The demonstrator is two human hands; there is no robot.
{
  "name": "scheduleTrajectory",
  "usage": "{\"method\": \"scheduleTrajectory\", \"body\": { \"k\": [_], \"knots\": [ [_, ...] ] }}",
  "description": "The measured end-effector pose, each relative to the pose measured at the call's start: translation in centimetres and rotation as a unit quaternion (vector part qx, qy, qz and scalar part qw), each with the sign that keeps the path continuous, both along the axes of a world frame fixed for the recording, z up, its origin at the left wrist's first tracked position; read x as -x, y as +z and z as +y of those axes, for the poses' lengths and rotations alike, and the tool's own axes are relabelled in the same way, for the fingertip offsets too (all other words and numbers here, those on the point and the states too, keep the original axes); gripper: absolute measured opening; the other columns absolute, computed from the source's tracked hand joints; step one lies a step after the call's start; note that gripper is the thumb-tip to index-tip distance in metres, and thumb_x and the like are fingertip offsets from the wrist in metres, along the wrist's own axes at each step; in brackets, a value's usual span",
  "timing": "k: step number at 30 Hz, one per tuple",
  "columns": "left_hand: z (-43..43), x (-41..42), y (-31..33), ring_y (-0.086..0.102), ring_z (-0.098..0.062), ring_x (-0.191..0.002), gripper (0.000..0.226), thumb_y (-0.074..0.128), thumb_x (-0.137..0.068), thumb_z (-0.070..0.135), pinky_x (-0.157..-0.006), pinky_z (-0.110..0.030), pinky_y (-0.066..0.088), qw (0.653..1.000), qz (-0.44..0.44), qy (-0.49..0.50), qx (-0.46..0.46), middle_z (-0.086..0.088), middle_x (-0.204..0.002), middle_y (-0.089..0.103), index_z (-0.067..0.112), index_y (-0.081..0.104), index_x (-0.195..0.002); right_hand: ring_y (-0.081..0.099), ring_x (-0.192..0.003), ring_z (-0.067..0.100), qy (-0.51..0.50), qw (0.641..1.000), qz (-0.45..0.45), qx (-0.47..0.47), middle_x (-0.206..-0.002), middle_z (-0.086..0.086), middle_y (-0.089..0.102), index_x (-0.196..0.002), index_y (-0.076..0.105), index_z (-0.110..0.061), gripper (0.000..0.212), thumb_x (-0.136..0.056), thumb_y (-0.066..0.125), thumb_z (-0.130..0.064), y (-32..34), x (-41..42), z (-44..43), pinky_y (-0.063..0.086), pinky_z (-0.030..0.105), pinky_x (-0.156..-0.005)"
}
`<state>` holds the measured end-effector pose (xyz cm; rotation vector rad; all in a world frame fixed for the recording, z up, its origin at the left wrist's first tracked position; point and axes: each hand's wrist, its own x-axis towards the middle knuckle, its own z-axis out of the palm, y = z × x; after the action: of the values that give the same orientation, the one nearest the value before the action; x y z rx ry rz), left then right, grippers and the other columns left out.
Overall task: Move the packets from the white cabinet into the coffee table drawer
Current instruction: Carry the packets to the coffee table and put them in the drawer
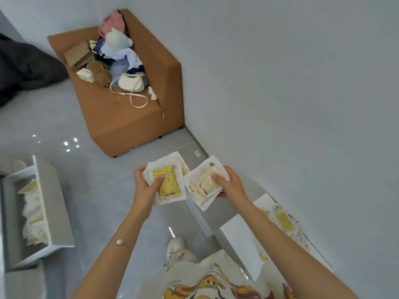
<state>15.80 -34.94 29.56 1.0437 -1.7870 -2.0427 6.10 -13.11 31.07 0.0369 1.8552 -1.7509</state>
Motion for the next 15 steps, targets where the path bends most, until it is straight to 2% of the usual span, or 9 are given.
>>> {"method": "scheduleTrajectory", "body": {
  "k": [3,9,12,15],
  "knots": [
    [-5.6,-1.2,0.5,0.067,-0.018,-0.094,0.047,0.064,-0.09,0.012,-0.07,-0.034,0.059,0.998,0.006,0.057,0.004,-0.001,-0.114,0.059,0.027,0.034,-0.124,0.07,-0.088,0.02,0.041,0.999,0.0,0.001,-0.104,0.006,0.069,-0.117,0.058,-0.015,0.027,-0.091,0.064,-0.019,0.4,0.5,-6.4,0.059,0.034,-0.066],
    [-15.6,-3.2,0.5,0.066,-0.017,-0.097,0.048,0.064,-0.09,0.012,-0.076,-0.034,0.058,0.99,0.031,0.135,0.006,0.002,-0.112,0.059,0.028,0.034,-0.123,0.07,-0.087,0.021,0.067,0.998,0.005,0.017,-0.098,0.005,0.07,-0.109,0.06,-0.017,0.018,-0.091,0.062,-0.017,0.9,1.5,-18.5,0.059,0.036,-0.065],
    [-19.2,-4.1,0.3,0.066,-0.015,-0.096,0.049,0.065,-0.09,0.013,-0.078,-0.036,0.058,0.984,0.038,0.174,-0.005,0.006,-0.11,0.058,0.03,0.034,-0.123,0.07,-0.089,0.023,0.078,0.997,0.011,0.023,-0.1,0.005,0.071,-0.108,0.061,-0.019,0.017,-0.091,0.063,-0.018,1.1,2.1,-23.4,0.059,0.04,-0.071],
    [-22.2,-5.2,-0.3,0.066,-0.014,-0.094,0.048,0.064,-0.09,0.011,-0.078,-0.034,0.057,0.974,0.044,0.223,-0.013,0.003,-0.111,0.059,0.029,0.034,-0.122,0.07,-0.091,0.022,0.107,0.994,0.009,0.023,-0.102,0.006,0.071,-0.108,0.061,-0.021,0.018,-0.091,0.063,-0.02,1.1,2.9,-27.8,0.059,0.042,-0.074]
  ]
}}
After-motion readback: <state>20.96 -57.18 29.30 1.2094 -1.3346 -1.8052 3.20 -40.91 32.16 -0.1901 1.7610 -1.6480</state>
